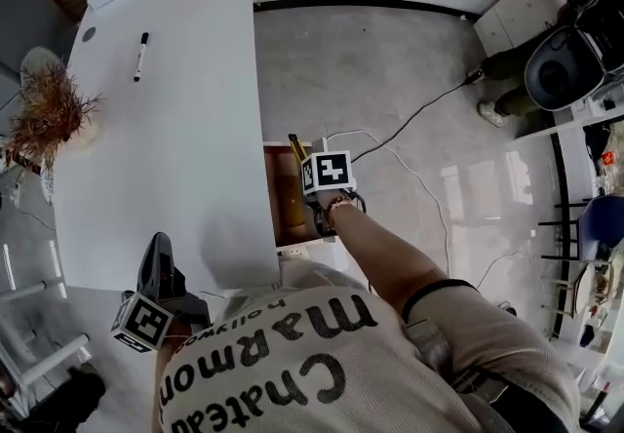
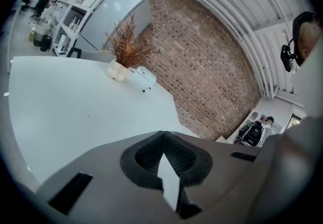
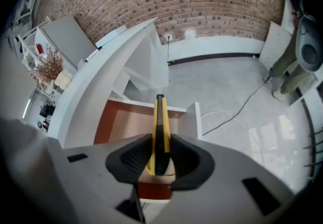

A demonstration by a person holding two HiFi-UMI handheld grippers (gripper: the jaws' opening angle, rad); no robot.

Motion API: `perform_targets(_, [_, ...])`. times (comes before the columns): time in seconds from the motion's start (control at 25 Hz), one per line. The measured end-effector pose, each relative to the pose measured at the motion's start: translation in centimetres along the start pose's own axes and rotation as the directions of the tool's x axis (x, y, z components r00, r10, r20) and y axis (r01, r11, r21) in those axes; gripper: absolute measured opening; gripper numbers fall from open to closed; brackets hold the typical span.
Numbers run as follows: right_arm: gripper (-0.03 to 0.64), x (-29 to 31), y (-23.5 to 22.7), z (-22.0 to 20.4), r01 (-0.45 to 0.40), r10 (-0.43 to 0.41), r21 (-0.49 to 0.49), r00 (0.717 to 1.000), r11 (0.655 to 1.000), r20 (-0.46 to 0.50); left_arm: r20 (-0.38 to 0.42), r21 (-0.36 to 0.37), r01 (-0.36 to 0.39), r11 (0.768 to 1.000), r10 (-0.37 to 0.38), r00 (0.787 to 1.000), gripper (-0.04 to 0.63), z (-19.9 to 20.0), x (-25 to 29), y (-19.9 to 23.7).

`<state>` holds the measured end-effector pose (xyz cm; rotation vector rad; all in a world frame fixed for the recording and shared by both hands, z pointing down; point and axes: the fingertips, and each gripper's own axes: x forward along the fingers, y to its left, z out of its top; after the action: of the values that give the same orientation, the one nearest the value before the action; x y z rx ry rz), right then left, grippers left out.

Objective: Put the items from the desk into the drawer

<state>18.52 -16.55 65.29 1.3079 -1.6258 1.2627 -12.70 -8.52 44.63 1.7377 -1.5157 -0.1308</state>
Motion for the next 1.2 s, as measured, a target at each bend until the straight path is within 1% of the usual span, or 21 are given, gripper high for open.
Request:
perform_targets(0.16, [0.118, 2.1, 0.4, -2.1, -0.019, 0.019, 0.006, 0.998, 1.0, -0.055, 0.001, 0.002, -0.037, 0.999, 0.037, 0.999, 0.002, -0.7, -0.5, 0.7])
perform_targets(0.44, [0.118, 4.6, -0.2, -4.8, -0.018, 0.016, -0.009, 0.989, 1.0, -0.145, 0.01, 0.0, -0.091, 0.996, 0.091, 0.996, 0.002, -0.9, -1.7, 1.3])
perform_targets(0.68, [0.118, 6.1, -0.4, -6.7, -0.031, 0.034, 0.018, 0.98, 0.999, -0.198, 0.007, 0.001, -0.152, 0.988, 0.152, 0.988, 0.002, -1.5, -3.1, 1.7])
perform_targets(0.8, [0.118, 6.8, 0.0, -7.5, -0.047, 0.05, 0.021, 0.975, 0.999, -0.218, 0.024, -0.008, -0.184, 0.983, 0.184, 0.983, 0.002, -1.5, -3.8, 2.1])
perform_targets(0.92, [0.118, 7.5, 0.0, -8.2, -0.054, 0.056, 0.012, 0.97, 0.998, -0.238, 0.045, -0.032, -0.197, 0.98, 0.198, 0.979, 0.002, -1.6, -4.5, 2.8])
perform_targets(1.04, [0.118, 8.2, 0.0, -8.9, -0.056, 0.056, 0.007, 0.965, 0.998, -0.257, 0.056, -0.031, -0.217, 0.976, 0.219, 0.974, 0.002, -1.6, -5.1, 2.9])
perform_targets(1.2, [0.118, 8.8, 0.2, -9.9, -0.046, 0.053, 0.03, 0.956, 0.998, -0.288, 0.044, -0.011, -0.272, 0.962, 0.272, 0.961, 0.002, -2.0, -6.3, 3.5])
